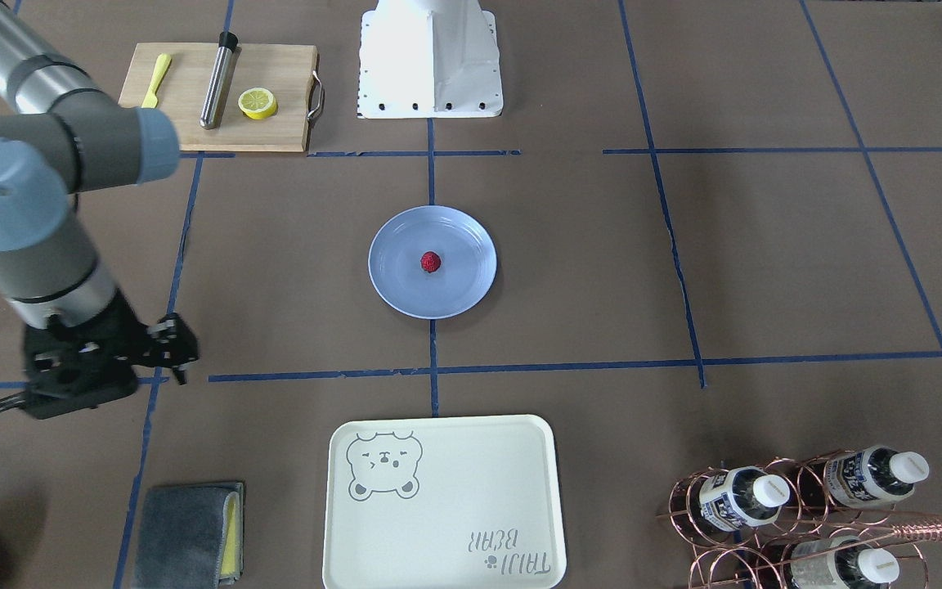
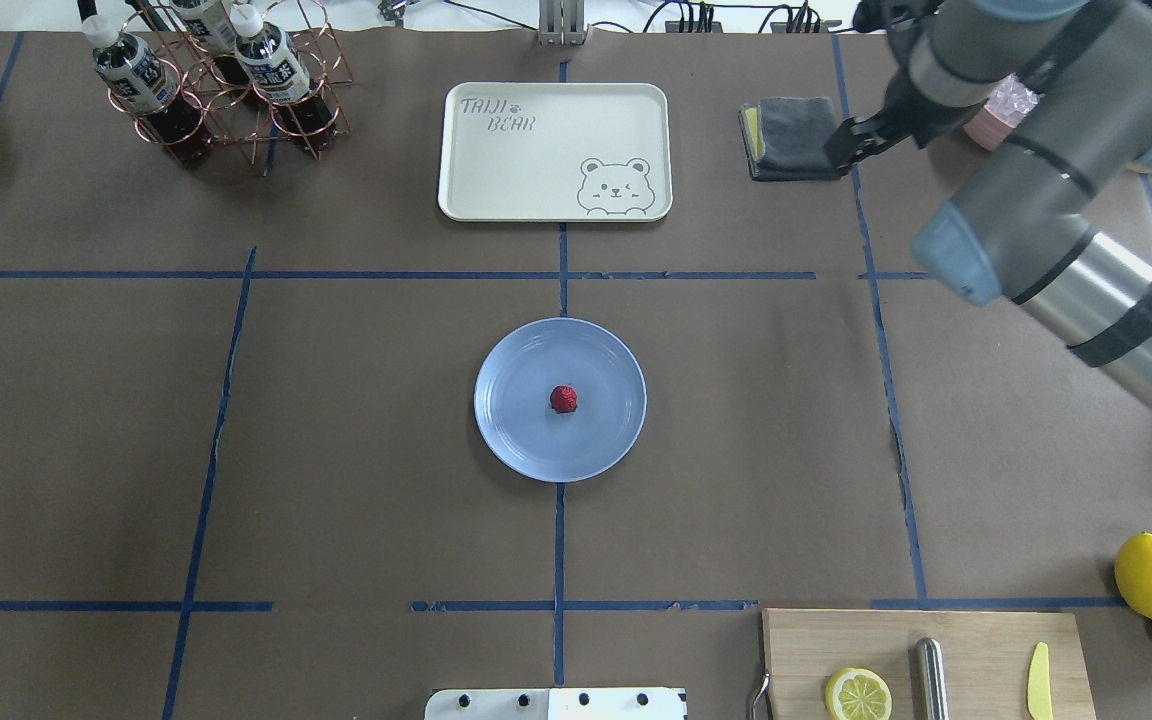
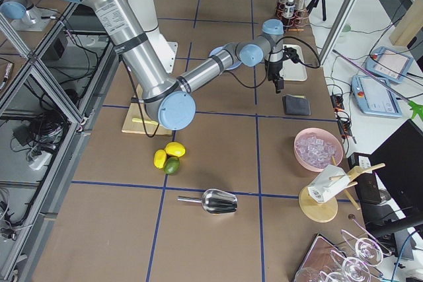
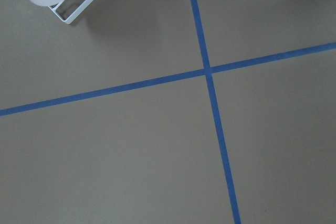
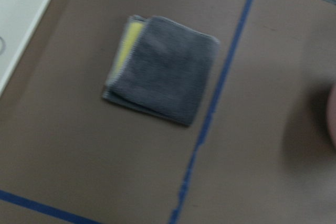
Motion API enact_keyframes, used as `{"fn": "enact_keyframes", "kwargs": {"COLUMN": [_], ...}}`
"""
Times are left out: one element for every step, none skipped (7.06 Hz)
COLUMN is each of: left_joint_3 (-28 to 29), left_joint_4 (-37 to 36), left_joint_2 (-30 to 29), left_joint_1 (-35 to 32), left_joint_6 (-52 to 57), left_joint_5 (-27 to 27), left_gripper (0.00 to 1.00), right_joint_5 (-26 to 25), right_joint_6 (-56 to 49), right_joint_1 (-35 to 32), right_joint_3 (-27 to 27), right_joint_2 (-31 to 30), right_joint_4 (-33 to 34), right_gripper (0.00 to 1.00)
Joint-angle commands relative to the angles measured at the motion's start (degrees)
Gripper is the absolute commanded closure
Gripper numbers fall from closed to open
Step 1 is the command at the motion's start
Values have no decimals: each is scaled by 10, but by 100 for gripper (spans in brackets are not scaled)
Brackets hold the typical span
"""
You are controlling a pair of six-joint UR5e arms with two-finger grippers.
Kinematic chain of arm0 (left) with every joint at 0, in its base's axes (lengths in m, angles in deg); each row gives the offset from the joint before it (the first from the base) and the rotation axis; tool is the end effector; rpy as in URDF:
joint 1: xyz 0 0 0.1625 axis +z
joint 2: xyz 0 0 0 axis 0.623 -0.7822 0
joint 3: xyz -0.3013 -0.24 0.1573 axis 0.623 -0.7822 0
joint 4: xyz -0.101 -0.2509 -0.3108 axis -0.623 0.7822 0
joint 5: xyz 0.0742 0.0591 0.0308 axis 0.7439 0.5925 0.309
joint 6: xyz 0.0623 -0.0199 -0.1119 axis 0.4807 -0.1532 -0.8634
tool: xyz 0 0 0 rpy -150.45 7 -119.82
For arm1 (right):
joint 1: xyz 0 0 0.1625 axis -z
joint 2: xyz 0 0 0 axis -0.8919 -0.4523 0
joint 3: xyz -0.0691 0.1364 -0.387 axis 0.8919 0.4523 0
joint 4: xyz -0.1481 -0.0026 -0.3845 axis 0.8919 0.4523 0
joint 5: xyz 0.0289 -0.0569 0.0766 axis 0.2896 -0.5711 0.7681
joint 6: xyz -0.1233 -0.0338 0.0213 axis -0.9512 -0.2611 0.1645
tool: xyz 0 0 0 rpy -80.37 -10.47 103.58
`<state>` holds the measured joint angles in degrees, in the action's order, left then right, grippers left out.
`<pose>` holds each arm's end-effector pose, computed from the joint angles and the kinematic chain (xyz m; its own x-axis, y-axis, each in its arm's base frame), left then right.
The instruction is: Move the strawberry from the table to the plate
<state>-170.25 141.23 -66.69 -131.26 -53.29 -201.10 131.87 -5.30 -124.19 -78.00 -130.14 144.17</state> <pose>-0.0631 -0.4784 0.6407 0.6883 0.1933 -0.6992 -0.1093 0.9805 0.1635 -0.2674 -0.6379 0.3843 0.7622 -0.3174 0.5641 0.1134 0.9235 0.3664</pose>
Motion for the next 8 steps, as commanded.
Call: {"fn": "enact_keyframes", "kwargs": {"left_joint_3": [-4, -4, -4, -5, -5, -5, -5, -5], "left_joint_4": [1, 2, 3, 6, 7, 8, 8, 6], "left_joint_2": [4, 4, 4, 4, 4, 4, 4, 4], "left_joint_1": [0, 0, 0, 0, 0, 0, 1, 0], "left_joint_6": [2, 3, 3, 3, 4, 4, 4, 4], "left_joint_5": [-24, -24, -24, -24, -24, -24, -24, -24], "left_gripper": [0, 0, 0, 0, 0, 0, 0, 0], "right_joint_5": [92, 88, 84, 86, 90, 92, 139, 171], "right_joint_6": [-179, -259, -305, -309, -309, -311, -309, -313], "right_joint_1": [-143, -171, -201, -219, -229, -237, -250, -272], "right_joint_3": [-10, -13, -1, 10, 13, 12, 12, -4], "right_joint_2": [-106, -171, -247, -292, -324, -337, -331, -315], "right_joint_4": [0, -11, -65, -110, -118, -124, -101, -43], "right_gripper": [0, 0, 0, 0, 0, 0, 0, 0]}}
